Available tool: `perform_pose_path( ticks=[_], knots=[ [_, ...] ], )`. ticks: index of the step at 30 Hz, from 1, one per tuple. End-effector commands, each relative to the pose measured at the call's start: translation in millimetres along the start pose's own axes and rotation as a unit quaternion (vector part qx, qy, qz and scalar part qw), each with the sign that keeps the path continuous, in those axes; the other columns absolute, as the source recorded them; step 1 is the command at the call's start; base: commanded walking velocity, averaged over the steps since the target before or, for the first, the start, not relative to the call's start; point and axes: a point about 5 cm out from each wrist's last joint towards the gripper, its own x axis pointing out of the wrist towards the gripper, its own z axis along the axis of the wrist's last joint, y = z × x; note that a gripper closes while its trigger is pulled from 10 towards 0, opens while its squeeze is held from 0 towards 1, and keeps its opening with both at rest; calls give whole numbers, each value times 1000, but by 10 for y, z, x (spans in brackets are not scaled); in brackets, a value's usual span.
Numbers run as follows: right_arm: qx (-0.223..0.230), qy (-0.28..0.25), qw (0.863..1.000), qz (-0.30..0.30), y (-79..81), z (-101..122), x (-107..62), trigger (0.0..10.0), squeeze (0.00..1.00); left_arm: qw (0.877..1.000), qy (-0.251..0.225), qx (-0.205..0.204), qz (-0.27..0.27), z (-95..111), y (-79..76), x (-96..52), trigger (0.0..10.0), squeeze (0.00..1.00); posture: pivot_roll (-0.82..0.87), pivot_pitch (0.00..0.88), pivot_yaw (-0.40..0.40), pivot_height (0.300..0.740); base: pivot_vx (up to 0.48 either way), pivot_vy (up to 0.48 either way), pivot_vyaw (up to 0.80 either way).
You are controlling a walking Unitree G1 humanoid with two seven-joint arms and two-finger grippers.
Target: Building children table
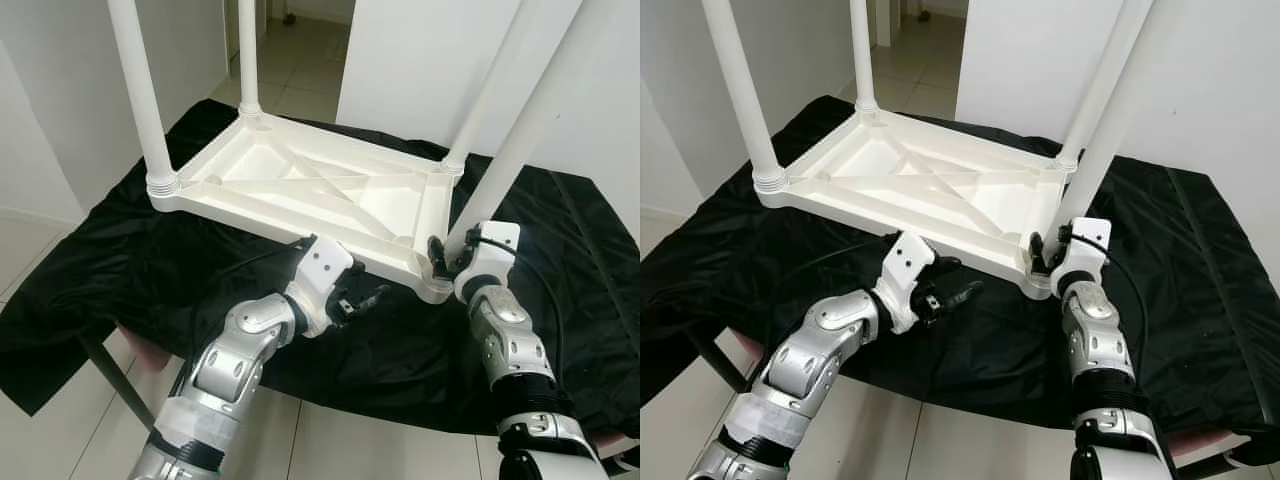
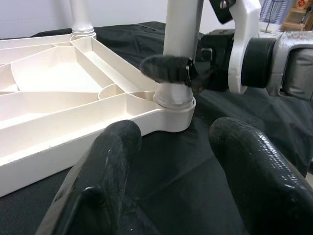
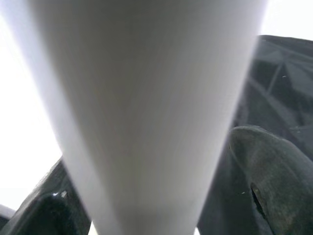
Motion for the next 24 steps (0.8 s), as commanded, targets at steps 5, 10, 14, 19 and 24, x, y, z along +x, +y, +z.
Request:
perform_pose_path(
  ticks=[5, 10, 14, 19, 24],
  knots=[
    [-65, 5, 987, 145, 13, -4, -18, 10000, 0, 1000, 6, 6, 20, -9, 13, 14, 10000, 0, 7, 0, -114, 740, 0, 0, 0],
    [-75, 1, 977, 198, -23, 38, -3, 10000, 0, 1000, 9, 12, 18, -13, 18, 12, 10000, 0, 11, 0, -111, 740, 0, 0, 0],
    [-78, 7, 972, 224, -34, 39, 8, 10000, 0, 1000, 10, 13, 17, -11, 22, 11, 10000, 0, 12, 0, -108, 740, 0, 0, 0],
    [-78, 33, 964, 252, -63, -34, 6, 0, 0, 1000, 9, 15, 15, 0, 16, 17, 10000, 0, 18, 0, -105, 740, 0, 0, 0],
    [-68, 58, 961, 261, -103, -134, -15, 0, 0, 1000, 9, 15, 14, -1, 10, 14, 10000, 0, 20, 0, -104, 740, 0, 0, 0]
  ],
)
